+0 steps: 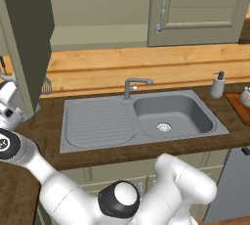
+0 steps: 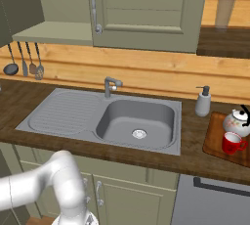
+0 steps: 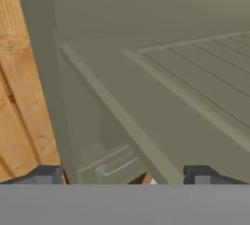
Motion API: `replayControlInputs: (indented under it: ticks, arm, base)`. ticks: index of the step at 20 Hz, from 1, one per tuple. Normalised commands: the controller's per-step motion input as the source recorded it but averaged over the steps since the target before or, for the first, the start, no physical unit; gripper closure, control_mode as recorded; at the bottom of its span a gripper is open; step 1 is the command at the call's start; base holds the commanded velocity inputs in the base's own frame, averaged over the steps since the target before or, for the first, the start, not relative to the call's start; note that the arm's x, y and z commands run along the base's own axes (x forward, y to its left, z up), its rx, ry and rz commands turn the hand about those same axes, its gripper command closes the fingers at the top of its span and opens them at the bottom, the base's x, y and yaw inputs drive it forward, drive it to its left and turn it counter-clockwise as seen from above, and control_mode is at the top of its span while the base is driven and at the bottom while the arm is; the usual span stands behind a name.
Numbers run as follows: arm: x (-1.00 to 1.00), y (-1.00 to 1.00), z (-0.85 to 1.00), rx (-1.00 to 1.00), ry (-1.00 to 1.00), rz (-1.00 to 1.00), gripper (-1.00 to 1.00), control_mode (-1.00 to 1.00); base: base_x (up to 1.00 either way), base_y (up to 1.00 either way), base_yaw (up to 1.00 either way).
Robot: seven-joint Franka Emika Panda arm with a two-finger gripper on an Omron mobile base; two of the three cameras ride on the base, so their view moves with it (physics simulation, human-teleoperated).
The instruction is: Pick the kettle from the counter and place it on the tray. Then pick the mug from the cabinet and place it on the tray. Then close the cabinet doors.
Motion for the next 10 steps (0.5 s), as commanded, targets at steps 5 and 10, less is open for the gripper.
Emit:
replayControlInputs:
  ticks: [5, 10]
  arm:
    - [-0.1, 0.12, 0.44, 0.0, 0.0, -0.01, -1.0, -1.0]
    - [-0.38, -0.22, 0.32, 0.0, -0.03, -0.01, -1.0, -1.0]
  base:
    - [0.0, 0.0, 0.0]
    - [0.0, 0.0, 0.0]
